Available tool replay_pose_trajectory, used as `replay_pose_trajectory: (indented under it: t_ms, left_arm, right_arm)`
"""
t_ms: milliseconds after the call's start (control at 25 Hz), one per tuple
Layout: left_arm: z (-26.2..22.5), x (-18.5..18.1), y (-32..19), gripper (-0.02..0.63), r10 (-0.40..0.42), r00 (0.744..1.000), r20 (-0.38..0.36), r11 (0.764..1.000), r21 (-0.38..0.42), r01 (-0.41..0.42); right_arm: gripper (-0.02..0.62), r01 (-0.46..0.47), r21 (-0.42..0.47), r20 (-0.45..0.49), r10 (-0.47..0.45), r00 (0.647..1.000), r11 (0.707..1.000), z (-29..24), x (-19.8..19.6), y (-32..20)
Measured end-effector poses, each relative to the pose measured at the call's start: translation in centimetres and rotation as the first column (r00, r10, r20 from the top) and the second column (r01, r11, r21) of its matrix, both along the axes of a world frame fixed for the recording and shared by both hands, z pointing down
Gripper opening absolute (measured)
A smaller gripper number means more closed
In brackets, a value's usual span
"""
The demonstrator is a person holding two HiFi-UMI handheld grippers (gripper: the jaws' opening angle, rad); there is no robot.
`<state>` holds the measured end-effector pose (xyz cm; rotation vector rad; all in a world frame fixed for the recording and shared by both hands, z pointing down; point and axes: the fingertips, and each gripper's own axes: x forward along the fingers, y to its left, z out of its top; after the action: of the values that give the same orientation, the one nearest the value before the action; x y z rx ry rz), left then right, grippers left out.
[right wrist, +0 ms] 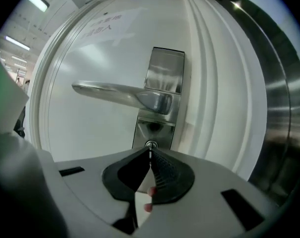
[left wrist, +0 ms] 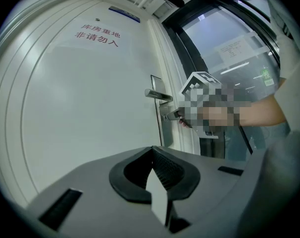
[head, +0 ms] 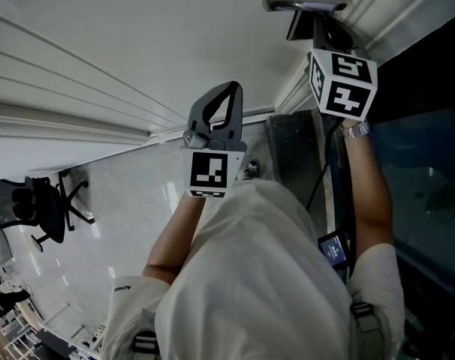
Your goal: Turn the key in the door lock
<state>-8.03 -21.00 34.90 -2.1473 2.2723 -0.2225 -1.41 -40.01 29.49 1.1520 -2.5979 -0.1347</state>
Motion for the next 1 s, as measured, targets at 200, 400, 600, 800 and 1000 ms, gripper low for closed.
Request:
replay_pose_trajectory:
  t_ms: [200,400,600,800,1000]
  left_arm:
    - [0.08,-0.03,0.1,0.006,-0.001,1.0,0.0,1.0,-0.003,0.001]
    - [0.13,0.14,0.19,0.006,0.005,1.0,0.0,1.0,-0.007,-0.005]
    - [0.35,0.03,0.15,0.006,0.001,1.0,0.0,1.0,-0.008,-0.001]
    - [0.36,0.01,0.21,0.006,0.0,1.0,0.003,1.0,-0.009,0.0]
    - [0.4,-0.06,0.34,0.006,-0.002,1.0,0.004,1.0,-0.011,0.002]
  right_arm:
    - [0.008,0.01,-0.107,0.115,0.002,0.993,0.994,0.04,0.03,-0.1]
    - [0.008,0.064,-0.341,0.364,0.069,0.929,0.938,0.03,0.53,-0.4]
    - [0.008,0.177,-0.484,0.556,0.145,0.818,0.857,0.19,0.73,-0.64]
    - [0.009,0.332,-0.605,0.688,0.266,0.675,0.723,0.46,0.81,-0.62]
    - [0.008,0.552,-0.664,0.747,0.492,0.448,0.505,0.96,0.79,-0.66]
